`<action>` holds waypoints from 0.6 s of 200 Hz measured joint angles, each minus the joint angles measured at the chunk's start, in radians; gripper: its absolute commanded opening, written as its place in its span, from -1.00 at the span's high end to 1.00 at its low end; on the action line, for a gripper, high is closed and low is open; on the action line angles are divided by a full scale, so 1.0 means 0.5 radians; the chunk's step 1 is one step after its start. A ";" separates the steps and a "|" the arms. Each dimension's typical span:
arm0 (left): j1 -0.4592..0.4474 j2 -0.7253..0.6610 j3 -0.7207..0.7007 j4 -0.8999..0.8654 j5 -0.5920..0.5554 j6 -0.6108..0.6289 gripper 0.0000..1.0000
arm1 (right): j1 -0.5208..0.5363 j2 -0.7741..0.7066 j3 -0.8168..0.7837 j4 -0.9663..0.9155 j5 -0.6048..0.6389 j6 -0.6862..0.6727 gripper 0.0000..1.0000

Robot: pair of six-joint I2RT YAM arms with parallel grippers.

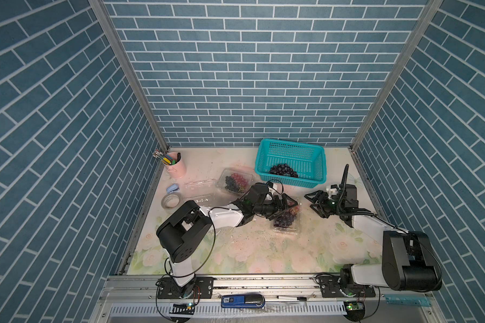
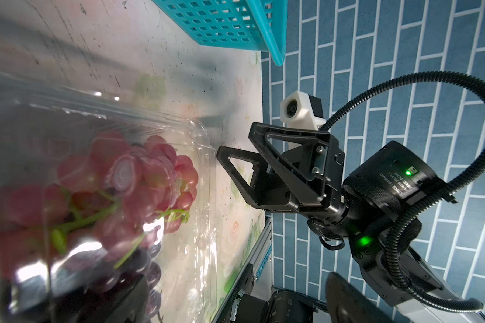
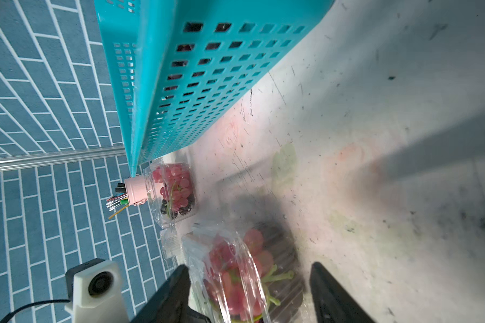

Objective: Pack grapes into containers
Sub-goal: Adjust the packing box at the center of the board, then close the packing box at the center of the board.

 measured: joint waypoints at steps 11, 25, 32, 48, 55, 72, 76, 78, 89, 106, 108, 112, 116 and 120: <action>-0.002 0.015 0.009 0.001 0.000 -0.001 -0.99 | 0.000 0.053 -0.009 0.068 -0.034 -0.003 -0.06; -0.004 0.021 0.013 0.001 0.000 0.000 -0.99 | 0.000 0.128 -0.028 0.159 -0.074 0.000 0.02; -0.004 0.021 0.013 0.002 0.000 0.000 -0.99 | 0.000 0.167 -0.040 0.203 -0.096 0.005 0.02; -0.005 0.021 0.015 0.000 0.000 0.000 -0.99 | 0.000 0.252 -0.053 0.290 -0.145 0.005 0.10; -0.006 0.021 0.016 -0.001 0.000 0.000 -0.99 | 0.000 0.283 -0.053 0.327 -0.165 0.004 0.17; -0.007 0.021 0.016 -0.001 0.000 0.000 -0.99 | 0.000 0.330 -0.053 0.401 -0.205 0.013 0.18; -0.007 0.021 0.016 -0.001 -0.001 0.000 -0.99 | 0.000 0.338 -0.053 0.422 -0.214 0.015 0.18; -0.007 0.021 0.016 -0.001 -0.001 0.000 -0.99 | 0.000 0.342 -0.053 0.430 -0.220 0.015 0.18; -0.007 0.021 0.016 -0.001 -0.001 -0.001 -0.99 | 0.000 0.355 -0.053 0.474 -0.241 0.019 0.19; -0.007 0.021 0.016 -0.001 -0.001 -0.001 -0.99 | 0.000 0.368 -0.053 0.542 -0.279 0.020 0.19; -0.007 0.021 0.016 -0.001 -0.001 0.000 -0.99 | 0.000 0.371 -0.053 0.551 -0.285 0.020 0.19; -0.007 0.021 0.016 -0.001 -0.001 0.000 -0.99 | 0.000 0.375 -0.053 0.564 -0.293 0.020 0.20; -0.007 0.021 0.016 -0.001 -0.001 -0.001 -0.99 | 0.000 0.381 -0.053 0.577 -0.300 0.020 0.23; -0.007 0.021 0.016 -0.001 -0.001 -0.001 -0.99 | 0.000 0.388 -0.053 0.590 -0.307 0.020 0.26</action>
